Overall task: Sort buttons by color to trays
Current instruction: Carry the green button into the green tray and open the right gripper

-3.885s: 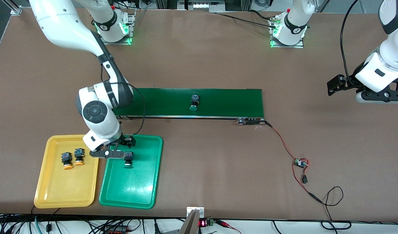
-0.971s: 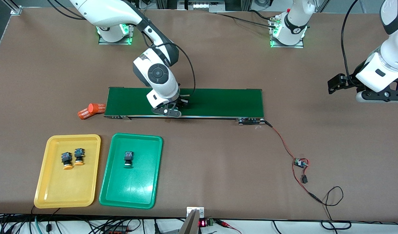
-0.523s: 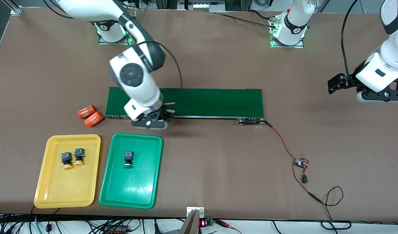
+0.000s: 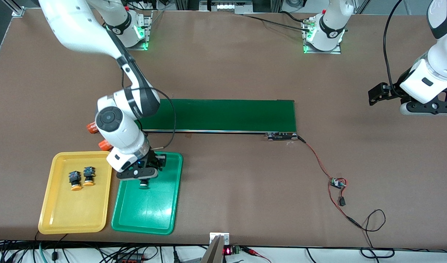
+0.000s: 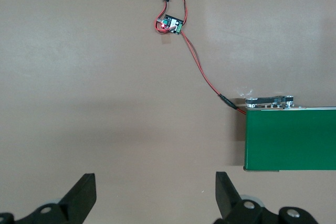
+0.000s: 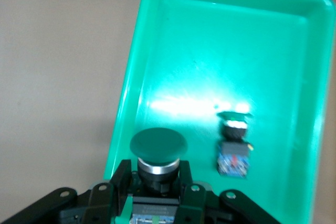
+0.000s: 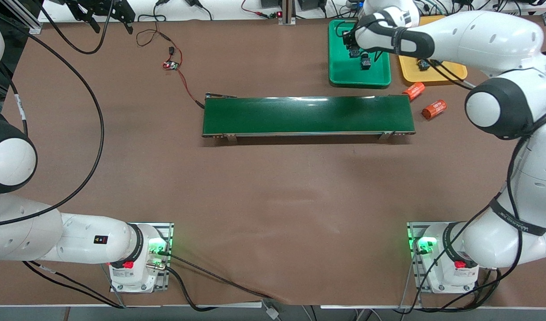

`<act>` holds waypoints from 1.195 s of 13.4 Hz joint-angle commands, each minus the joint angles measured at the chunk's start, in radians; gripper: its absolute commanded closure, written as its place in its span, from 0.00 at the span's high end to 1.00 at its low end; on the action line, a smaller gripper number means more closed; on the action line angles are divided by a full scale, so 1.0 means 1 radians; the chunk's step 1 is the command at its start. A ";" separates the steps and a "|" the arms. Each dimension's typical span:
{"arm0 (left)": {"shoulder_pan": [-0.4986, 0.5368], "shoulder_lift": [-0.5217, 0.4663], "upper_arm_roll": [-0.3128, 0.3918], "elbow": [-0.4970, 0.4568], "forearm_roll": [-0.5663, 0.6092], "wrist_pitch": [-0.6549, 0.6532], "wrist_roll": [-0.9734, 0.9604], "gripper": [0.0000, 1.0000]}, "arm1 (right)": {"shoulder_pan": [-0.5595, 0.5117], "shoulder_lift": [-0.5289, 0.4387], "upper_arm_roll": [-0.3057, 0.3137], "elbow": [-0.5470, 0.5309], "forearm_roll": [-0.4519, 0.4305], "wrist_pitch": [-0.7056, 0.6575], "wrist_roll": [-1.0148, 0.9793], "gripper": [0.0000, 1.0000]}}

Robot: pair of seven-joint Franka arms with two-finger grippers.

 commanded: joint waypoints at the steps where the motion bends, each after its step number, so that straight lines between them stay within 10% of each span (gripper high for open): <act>1: 0.002 -0.013 -0.001 0.002 0.019 -0.015 0.003 1.00 | 0.023 0.076 -0.019 0.053 0.003 0.075 -0.013 0.07; 5: 0.002 -0.013 -0.002 0.002 0.019 -0.017 0.003 1.00 | 0.035 0.118 -0.048 0.053 -0.023 0.120 -0.013 0.17; 10: 0.002 -0.013 0.005 0.003 0.019 -0.012 0.009 1.00 | 0.035 0.129 -0.058 0.046 -0.023 0.164 -0.010 0.89; 16: 0.002 -0.013 0.005 0.003 0.019 -0.014 0.009 1.00 | -0.003 0.016 -0.056 -0.003 -0.017 0.059 -0.023 1.00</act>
